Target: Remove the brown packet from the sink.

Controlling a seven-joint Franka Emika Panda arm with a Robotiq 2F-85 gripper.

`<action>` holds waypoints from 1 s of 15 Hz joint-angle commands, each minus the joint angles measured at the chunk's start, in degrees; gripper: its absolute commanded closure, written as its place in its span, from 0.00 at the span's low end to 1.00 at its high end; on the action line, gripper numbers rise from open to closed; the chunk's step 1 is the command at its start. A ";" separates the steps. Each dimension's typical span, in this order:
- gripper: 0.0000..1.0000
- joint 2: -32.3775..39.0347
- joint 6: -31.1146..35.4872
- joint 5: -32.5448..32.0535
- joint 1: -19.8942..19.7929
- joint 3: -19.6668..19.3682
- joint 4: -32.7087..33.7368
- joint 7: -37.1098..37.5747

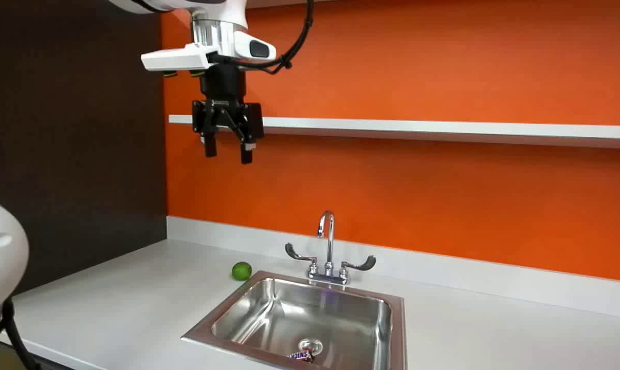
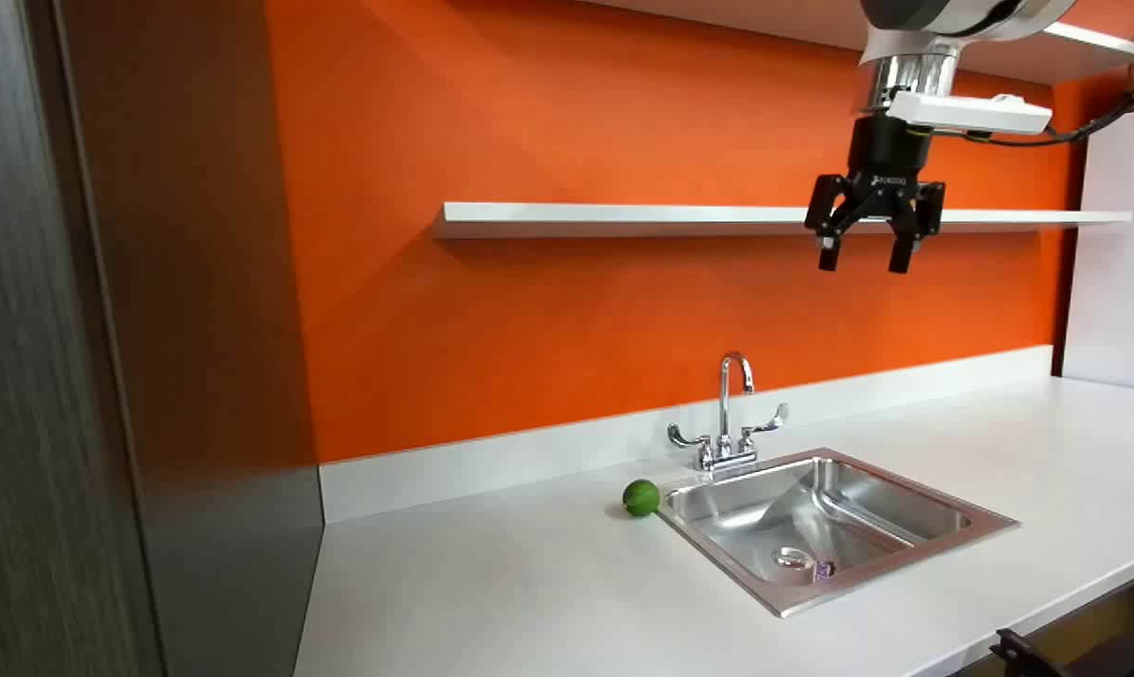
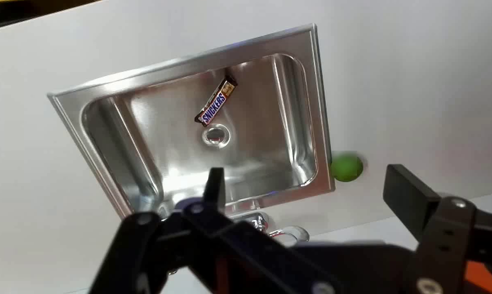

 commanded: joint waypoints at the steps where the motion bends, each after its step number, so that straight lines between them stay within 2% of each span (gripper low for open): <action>1: 0.00 0.09 -0.06 0.27 -0.41 0.30 0.10 -0.25; 3: 0.00 0.09 -0.06 0.27 -0.41 0.30 0.10 -0.25; 7: 0.00 4.55 4.85 0.79 -1.09 -1.44 -0.60 -0.04; 15: 0.00 20.36 19.95 1.78 -1.59 -4.41 -2.10 0.10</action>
